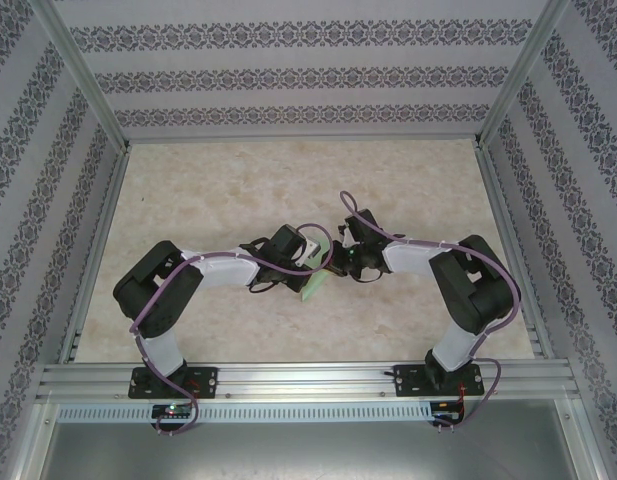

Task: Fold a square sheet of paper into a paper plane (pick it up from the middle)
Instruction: Third fold the triangle at the center of the table.

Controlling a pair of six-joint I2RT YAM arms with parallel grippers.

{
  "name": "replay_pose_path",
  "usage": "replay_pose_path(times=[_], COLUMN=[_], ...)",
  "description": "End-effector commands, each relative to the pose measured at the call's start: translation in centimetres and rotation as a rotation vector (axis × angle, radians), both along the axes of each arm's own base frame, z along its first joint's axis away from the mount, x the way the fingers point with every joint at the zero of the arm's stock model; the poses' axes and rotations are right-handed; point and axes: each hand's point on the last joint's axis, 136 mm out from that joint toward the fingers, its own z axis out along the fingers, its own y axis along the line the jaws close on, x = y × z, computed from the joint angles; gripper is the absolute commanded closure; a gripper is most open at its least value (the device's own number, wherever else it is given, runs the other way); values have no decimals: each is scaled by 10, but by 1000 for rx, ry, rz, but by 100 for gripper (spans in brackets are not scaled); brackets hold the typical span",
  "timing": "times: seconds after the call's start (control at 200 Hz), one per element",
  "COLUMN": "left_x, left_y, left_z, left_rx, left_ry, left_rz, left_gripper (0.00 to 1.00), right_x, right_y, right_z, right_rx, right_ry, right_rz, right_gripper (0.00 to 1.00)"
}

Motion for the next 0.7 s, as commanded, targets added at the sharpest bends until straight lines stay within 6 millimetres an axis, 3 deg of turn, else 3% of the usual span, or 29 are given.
replay_pose_path(times=[0.0, 0.235, 0.694], left_x=[-4, -6, -9], left_y=[12, 14, 19], left_z=[-11, -12, -17], left_rx=[39, 44, 57], left_ry=[28, 31, 45], left_rz=[21, 18, 32], left_gripper=[100, 100, 100], right_x=[8, -1, 1], right_y=[-2, -1, -3], right_z=[15, 21, -13], right_rx=[38, 70, 48], right_ry=[-50, -65, -15], right_rz=[-6, 7, 1], right_gripper=[100, 99, 99])
